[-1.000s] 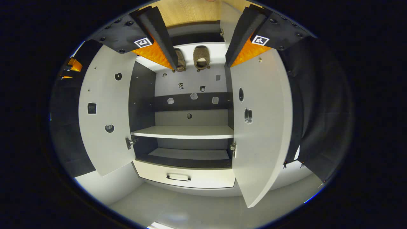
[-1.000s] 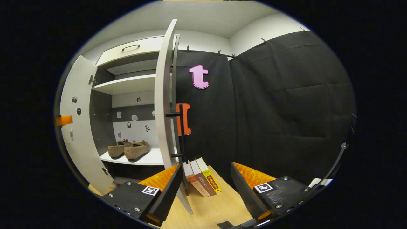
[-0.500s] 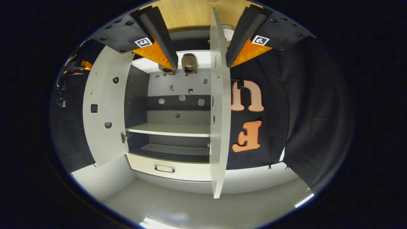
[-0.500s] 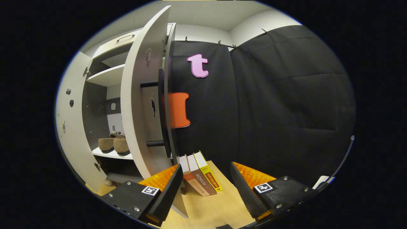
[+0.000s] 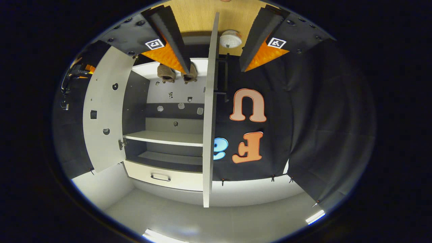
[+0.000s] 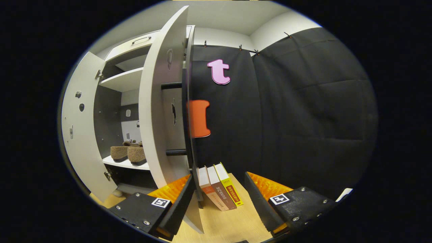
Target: Grab one shoe with the right hand and put it into the shoe cabinet, grab the other shoe with the left hand and put it into the shoe cabinet; then close the right door with the right hand and the left door with the left hand.
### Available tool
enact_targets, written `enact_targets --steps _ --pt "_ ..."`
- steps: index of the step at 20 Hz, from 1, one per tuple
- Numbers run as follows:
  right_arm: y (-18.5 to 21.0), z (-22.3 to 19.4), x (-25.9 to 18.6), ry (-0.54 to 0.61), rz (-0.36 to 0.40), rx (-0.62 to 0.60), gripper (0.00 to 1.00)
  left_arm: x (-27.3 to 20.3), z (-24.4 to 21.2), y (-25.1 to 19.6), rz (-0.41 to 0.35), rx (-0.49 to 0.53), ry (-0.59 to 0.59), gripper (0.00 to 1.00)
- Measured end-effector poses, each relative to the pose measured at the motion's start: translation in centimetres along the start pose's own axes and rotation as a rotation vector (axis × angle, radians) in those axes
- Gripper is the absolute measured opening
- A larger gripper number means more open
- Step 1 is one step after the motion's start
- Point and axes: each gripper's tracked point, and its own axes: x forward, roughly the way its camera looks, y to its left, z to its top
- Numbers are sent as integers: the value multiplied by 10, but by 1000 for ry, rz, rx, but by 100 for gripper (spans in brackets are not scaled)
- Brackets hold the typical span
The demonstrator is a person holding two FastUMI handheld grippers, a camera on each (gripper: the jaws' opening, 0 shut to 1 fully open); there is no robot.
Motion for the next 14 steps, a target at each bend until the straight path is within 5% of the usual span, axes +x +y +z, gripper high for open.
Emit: enact_targets --steps 7,14 --pt "19 2 -7 -1 40 -5 91 -1 3 4 4 -1 -2 96" --pt "76 1 -4 -3 175 -39 91 -4 6 12 37 1 -8 94"
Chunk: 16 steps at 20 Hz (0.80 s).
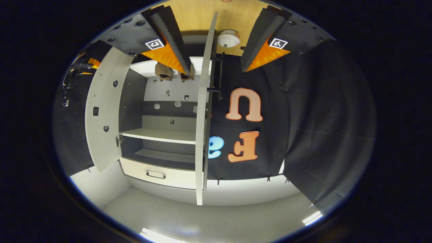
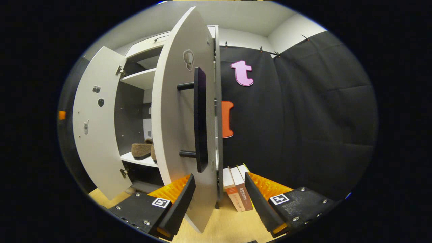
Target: Grab one shoe with the right hand and put it into the shoe cabinet, grab the other shoe with the left hand and put it into the shoe cabinet; then close the right door with the right hand and the left door with the left hand.
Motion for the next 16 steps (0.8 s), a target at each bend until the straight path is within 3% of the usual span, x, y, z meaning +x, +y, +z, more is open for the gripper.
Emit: enact_targets --steps 16 --pt "99 -7 61 10 173 31 91 -12 -3 17 85 15 23 94"
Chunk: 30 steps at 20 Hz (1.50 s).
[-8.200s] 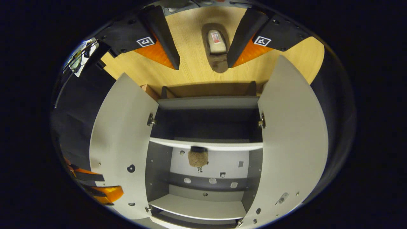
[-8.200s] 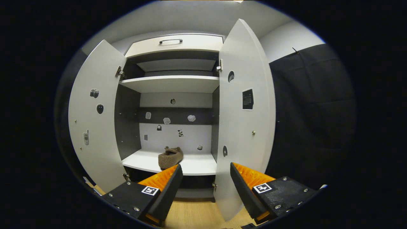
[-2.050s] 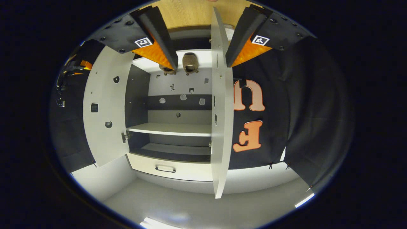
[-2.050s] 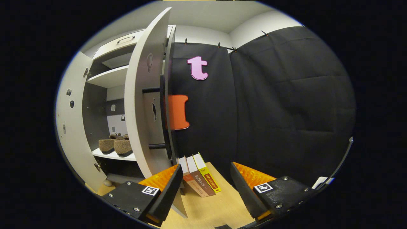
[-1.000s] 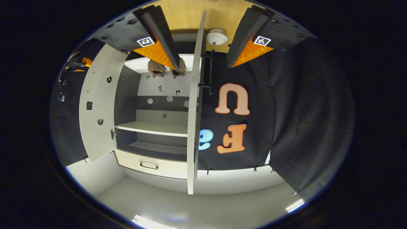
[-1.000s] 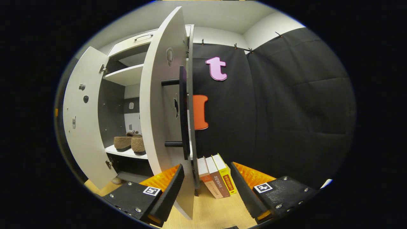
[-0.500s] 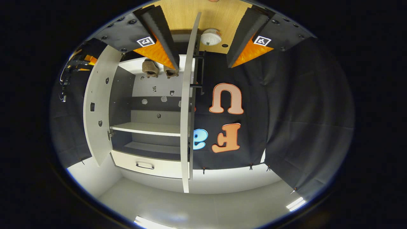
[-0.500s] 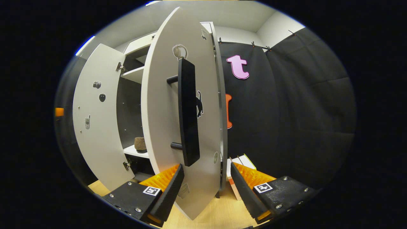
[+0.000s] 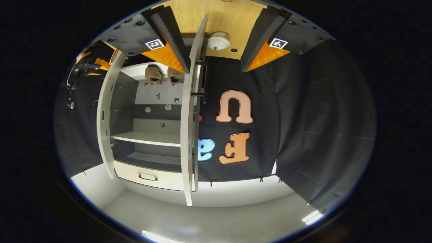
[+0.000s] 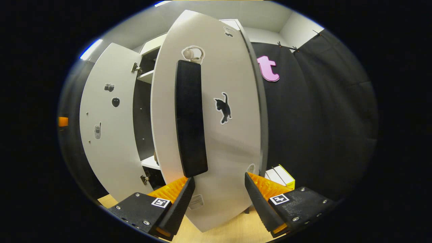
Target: Grab one shoe with the right hand and put it into the shoe cabinet, grab the other shoe with the left hand and put it into the shoe cabinet; then close the right door with the right hand and the left door with the left hand.
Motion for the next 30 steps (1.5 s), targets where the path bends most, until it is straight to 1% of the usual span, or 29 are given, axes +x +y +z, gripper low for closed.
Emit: enact_targets --steps 1,2,3,5,7,8,10,11,12,13,14,15,18,20,22,25,27,29,30 --pt "9 0 9 4 10 -10 84 -1 -1 2 9 0 4 94" --pt "15 0 17 4 8 -20 100 -1 -4 5 20 -3 9 94" --pt "20 3 24 2 5 -24 93 -2 -7 11 29 -7 15 94" --pt "32 6 35 -2 14 -19 93 1 -15 36 49 -7 23 94" --pt "37 6 41 -4 13 -22 93 1 -23 47 72 -3 34 94" --pt "35 5 42 3 4 -27 93 2 -29 51 81 -7 42 94" --pt "36 4 42 7 -5 -15 92 5 -40 56 83 -19 53 99" --pt "36 3 44 13 -8 -10 92 7 -45 58 83 -22 56 97" --pt "36 1 46 18 -14 -9 92 10 -50 61 84 -20 57 96" --pt "36 1 47 21 -21 -12 92 14 -55 63 88 -14 59 99" --pt "36 0 49 22 -31 -15 92 19 -60 65 90 -8 61 96" --pt "35 -2 50 26 -41 -18 92 24 -66 65 89 -2 67 96" --pt "35 -5 54 38 -59 -6 92 37 -83 56 57 4 68 99" --pt "36 -5 58 43 -65 1 92 52 -96 52 38 16 73 95" --pt "35 -5 61 40 -73 -13 92 68 -107 46 21 23 91 96" --pt "34 -5 71 32 -90 -39 92 86 -123 33 -19 5 115 97" --pt "34 -5 73 32 -92 -44 92 95 -128 25 -43 2 119 99" --pt "33 -5 75 35 -90 -33 92 101 -132 21 -59 7 125 99" --pt "33 -5 74 37 -89 -25 92 104 -134 18 -67 7 128 97"
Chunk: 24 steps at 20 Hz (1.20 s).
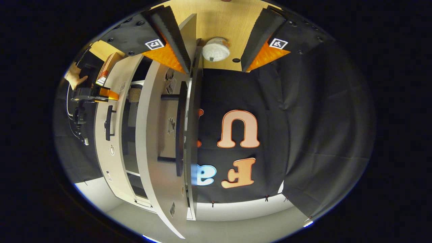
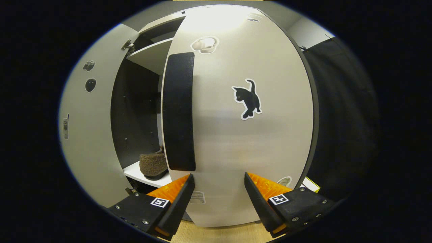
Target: Grab one shoe with the right hand and put it into the shoe cabinet, grab the other shoe with the left hand and put it into the shoe cabinet; then close the right door with the right hand and the left door with the left hand.
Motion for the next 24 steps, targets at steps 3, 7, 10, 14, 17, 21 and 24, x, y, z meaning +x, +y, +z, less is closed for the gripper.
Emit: enact_targets --steps 3,7,10,14,17,21,24 --pt "0 0 1 5 1 3 92 8 -2 -4 -11 -1 10 96" --pt "-3 2 -2 16 -15 6 92 7 -2 -9 -19 3 14 96" --pt "-7 5 -12 9 -25 -1 93 8 -1 -19 -47 29 25 96" --pt "-16 7 -36 -8 -25 -22 93 8 -2 -39 -85 23 22 96" --pt "-28 12 -53 -17 -26 -45 92 9 -5 -64 -122 18 29 96" --pt "-48 20 -72 -34 -28 -33 93 13 -2 -93 -147 29 23 99" --pt "-63 27 -85 -41 -21 -17 92 19 -5 -112 -154 19 30 97"
